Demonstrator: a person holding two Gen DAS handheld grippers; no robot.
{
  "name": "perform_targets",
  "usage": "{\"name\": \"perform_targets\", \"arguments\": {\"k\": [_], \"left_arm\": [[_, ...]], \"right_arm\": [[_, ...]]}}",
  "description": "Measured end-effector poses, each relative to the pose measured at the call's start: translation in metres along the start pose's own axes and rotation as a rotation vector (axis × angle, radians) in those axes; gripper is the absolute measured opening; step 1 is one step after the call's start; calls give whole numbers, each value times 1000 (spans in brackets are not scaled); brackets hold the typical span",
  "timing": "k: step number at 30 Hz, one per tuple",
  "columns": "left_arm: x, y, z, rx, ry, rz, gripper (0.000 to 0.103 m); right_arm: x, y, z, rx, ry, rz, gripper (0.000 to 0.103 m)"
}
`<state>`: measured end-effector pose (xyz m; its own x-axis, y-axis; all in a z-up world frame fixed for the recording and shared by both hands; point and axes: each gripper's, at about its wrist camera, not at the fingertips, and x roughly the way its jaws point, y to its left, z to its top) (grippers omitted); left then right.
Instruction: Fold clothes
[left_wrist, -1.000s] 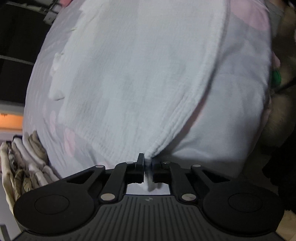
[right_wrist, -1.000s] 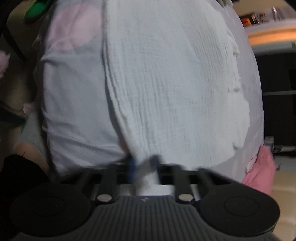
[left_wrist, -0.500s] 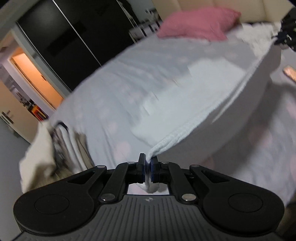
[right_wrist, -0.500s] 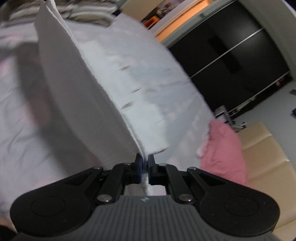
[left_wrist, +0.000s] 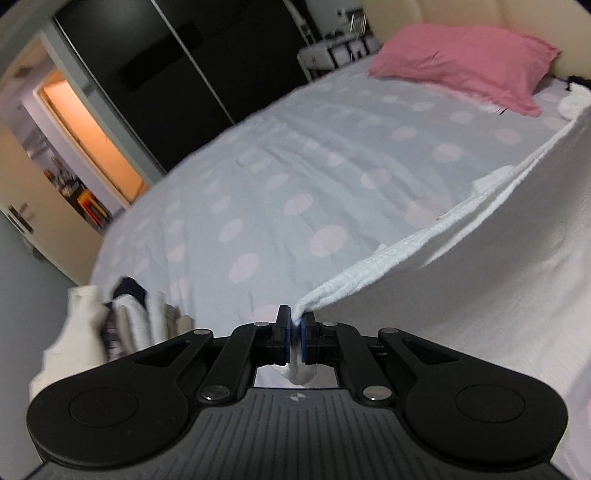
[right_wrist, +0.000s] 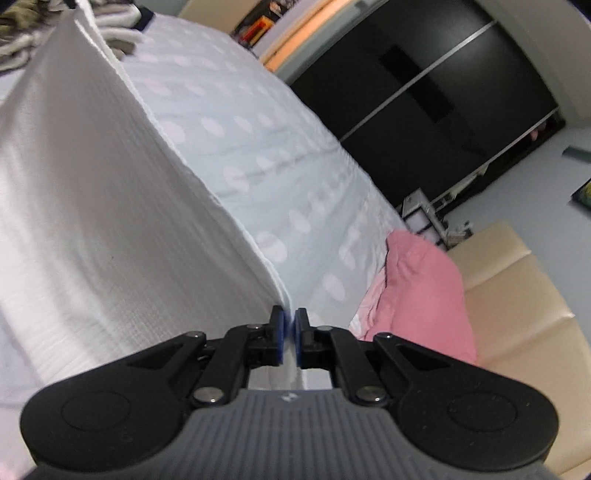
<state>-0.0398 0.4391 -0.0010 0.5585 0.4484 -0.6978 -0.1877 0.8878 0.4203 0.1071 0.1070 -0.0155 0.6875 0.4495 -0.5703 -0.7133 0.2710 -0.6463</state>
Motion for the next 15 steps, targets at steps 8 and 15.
{"name": "perform_targets", "arguments": {"k": [8,15], "left_arm": [[107,9,-5,-110,98,-53,3],[152,5,-22,-121,137,-82,8]], "right_arm": [[134,-7,-3,99,143,33,3],[203,-22,-21,394,189,155,7]]}}
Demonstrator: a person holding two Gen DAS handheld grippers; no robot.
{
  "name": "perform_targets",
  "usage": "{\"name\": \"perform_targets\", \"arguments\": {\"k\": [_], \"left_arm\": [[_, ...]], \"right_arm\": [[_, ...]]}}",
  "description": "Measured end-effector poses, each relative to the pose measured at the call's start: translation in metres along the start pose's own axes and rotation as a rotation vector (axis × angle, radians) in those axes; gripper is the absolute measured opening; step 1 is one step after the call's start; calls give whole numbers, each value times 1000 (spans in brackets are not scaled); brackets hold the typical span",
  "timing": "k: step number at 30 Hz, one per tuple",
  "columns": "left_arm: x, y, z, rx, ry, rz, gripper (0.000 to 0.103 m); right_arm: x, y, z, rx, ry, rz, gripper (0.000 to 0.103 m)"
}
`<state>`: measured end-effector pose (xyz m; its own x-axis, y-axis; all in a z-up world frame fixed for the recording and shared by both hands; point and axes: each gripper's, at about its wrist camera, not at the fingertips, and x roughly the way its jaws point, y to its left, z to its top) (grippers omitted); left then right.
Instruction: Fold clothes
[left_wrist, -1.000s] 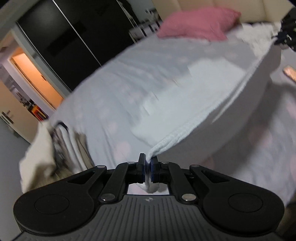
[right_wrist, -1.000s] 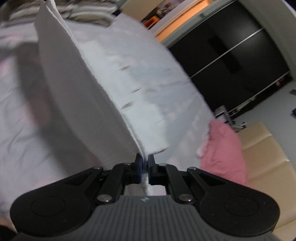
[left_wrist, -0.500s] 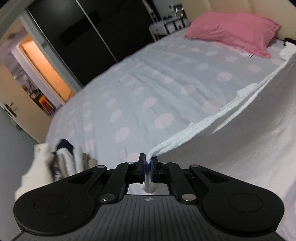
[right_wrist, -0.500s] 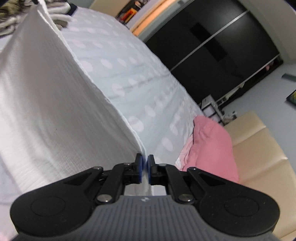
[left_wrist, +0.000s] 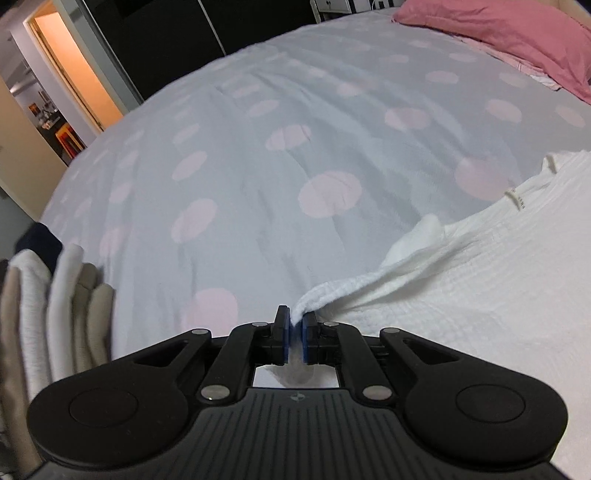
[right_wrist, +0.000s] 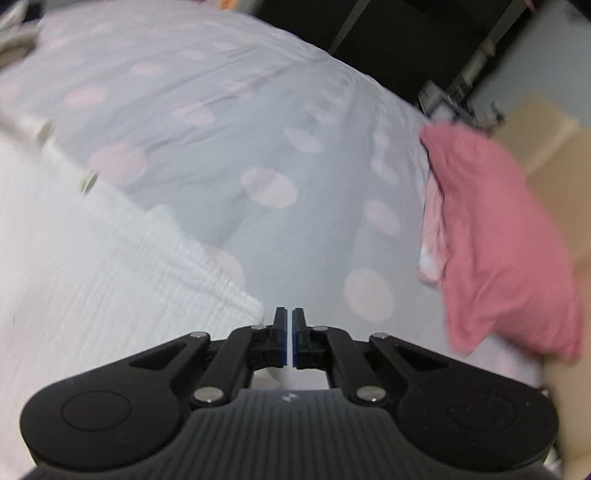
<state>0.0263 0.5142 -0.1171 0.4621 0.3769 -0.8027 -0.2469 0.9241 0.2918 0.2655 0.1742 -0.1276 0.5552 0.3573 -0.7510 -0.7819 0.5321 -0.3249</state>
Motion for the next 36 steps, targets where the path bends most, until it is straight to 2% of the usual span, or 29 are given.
{"name": "perform_targets", "arguments": {"k": [2,4,5,9,11,12,13,16,19,23,27,31,34,36], "left_arm": [[6,1,-3,-3,3,-7,8],[10,1,-6,-10,8,-13,8],[11,1,-7,-18,9,-17,8],[18,0,-3,-36,15,-18,8],[17,1,-2,-48,13,-13,8],[15,1,-1,-56,9,-9,8],[12,2,-1,-65,4,-7,6],[-1,5,0,-88,-24,-13,4],[-17,7,2,-89,-57,-16,4],[-26,10,12,-113,-76,-21,3],[-12,1,25,-101,-85,0,3],[15,-8,30,-110,-42,5,4],[25,-9,27,-128,-22,0,16],[25,-7,24,-138,-28,3,33]], "right_arm": [[9,-16,-2,138,-10,88,12],[19,-28,-4,262,1,159,36],[24,-31,-7,313,10,182,40],[49,-38,-14,500,37,241,42],[60,-39,-19,600,55,287,38],[66,-39,-22,650,64,309,26],[65,-39,-23,678,51,313,2],[43,-32,-23,673,-52,259,3],[15,-28,-20,616,-111,226,3],[-24,-40,-22,626,-195,179,3],[-35,-52,-23,629,-212,121,3],[-11,-49,-23,615,-167,80,3],[8,-43,-26,615,-126,81,3],[18,-41,-27,611,-98,97,5]]}}
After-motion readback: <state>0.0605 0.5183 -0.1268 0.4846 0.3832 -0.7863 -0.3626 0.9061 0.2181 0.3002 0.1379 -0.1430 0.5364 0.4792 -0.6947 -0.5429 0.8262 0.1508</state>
